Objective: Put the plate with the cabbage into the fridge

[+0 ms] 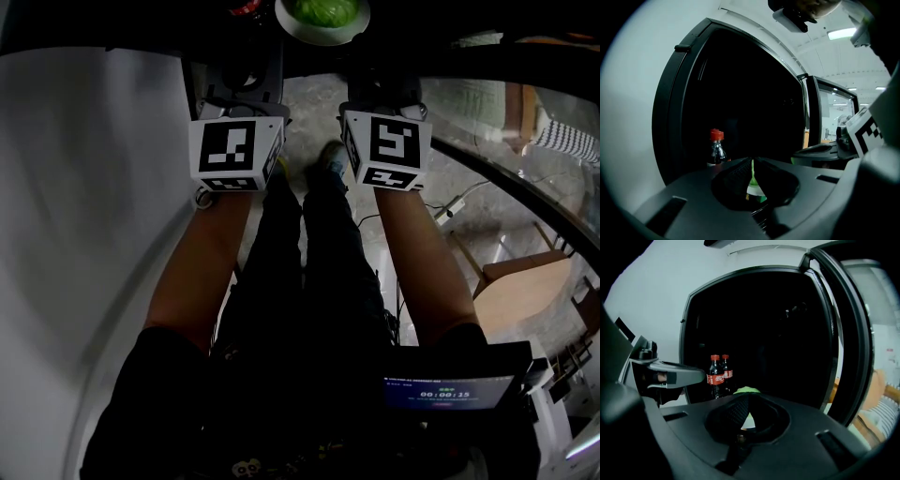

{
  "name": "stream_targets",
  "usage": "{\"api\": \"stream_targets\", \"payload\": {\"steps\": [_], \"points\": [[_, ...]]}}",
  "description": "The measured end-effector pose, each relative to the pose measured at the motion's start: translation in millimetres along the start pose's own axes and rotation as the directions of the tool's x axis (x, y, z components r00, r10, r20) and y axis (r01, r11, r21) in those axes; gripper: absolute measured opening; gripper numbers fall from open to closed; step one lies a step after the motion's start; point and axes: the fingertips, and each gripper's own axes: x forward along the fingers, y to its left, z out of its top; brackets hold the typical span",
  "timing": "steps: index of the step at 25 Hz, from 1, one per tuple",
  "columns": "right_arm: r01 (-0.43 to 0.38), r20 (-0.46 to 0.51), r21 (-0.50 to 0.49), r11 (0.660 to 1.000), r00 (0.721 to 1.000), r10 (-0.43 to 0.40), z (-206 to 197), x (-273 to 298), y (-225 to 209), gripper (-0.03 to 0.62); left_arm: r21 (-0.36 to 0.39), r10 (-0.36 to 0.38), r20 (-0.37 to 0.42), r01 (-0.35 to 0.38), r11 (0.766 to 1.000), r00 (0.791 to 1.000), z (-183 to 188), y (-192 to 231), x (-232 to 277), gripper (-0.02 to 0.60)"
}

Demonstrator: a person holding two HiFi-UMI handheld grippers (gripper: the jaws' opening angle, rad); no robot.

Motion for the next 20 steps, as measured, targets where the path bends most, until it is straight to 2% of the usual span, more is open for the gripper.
{"api": "stream_targets", "payload": {"steps": [12, 20], "points": [[0.028, 0.060, -0.028, 0.999, 0.998, -0.026, 11.3, -16.6, -12.3, 0.005, 0.008, 0.022, 0.037, -0.022, 1.000, 0.999, 12.1, -0.2, -9.1, 0.015], [0.053, 0.058, -0.026, 0.998, 0.997, -0.051, 9.8, -32.1, -7.7, 0.005, -0.015, 0.042, 0.059, -0.041, 0.999, 0.997, 16.7, 3.5, -30.6, 0.015]]}}
